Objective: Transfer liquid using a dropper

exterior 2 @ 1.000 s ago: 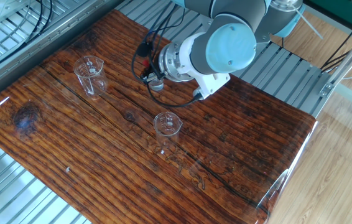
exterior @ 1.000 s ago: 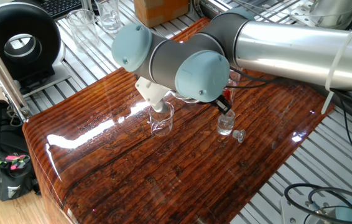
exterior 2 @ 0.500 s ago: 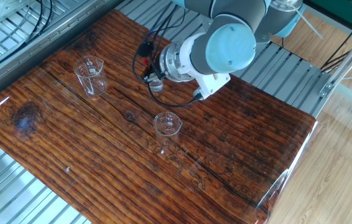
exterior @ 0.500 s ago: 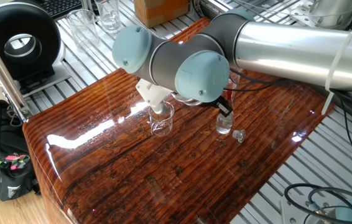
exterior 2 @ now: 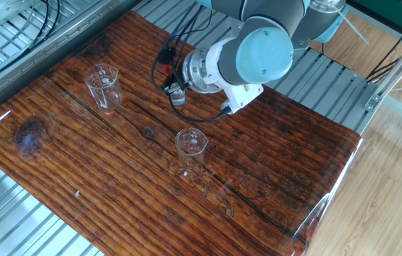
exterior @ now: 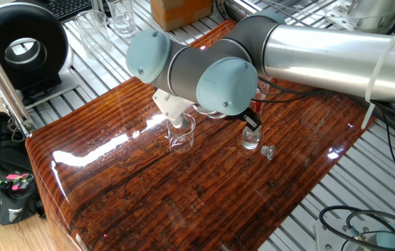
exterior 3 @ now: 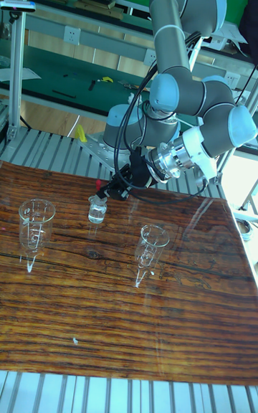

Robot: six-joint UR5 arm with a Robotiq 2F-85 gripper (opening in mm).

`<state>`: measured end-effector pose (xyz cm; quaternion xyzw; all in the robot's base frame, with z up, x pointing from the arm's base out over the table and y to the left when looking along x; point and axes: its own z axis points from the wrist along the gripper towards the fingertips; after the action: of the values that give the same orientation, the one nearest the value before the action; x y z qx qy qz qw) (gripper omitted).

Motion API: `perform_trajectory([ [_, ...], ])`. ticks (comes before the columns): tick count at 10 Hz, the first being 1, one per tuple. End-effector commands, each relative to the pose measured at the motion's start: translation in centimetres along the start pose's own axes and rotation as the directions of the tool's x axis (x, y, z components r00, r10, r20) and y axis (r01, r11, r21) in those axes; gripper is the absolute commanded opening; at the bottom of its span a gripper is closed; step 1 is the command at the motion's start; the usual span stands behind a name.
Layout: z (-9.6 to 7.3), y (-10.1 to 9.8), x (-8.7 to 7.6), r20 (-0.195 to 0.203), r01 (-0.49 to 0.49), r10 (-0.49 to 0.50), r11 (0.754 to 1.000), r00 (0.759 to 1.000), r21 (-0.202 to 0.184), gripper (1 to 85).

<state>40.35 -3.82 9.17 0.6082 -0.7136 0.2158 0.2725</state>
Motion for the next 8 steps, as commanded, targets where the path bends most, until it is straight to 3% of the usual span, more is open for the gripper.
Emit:
perform_trajectory([
  [1,-0.4,0.1,-0.3,0.023,-0.019,0.019,1.0,1.0,-0.003,5.7],
  [8,-1.6,0.6,0.7,0.032,-0.024,0.025,1.0,0.999,-0.018,2.0],
])
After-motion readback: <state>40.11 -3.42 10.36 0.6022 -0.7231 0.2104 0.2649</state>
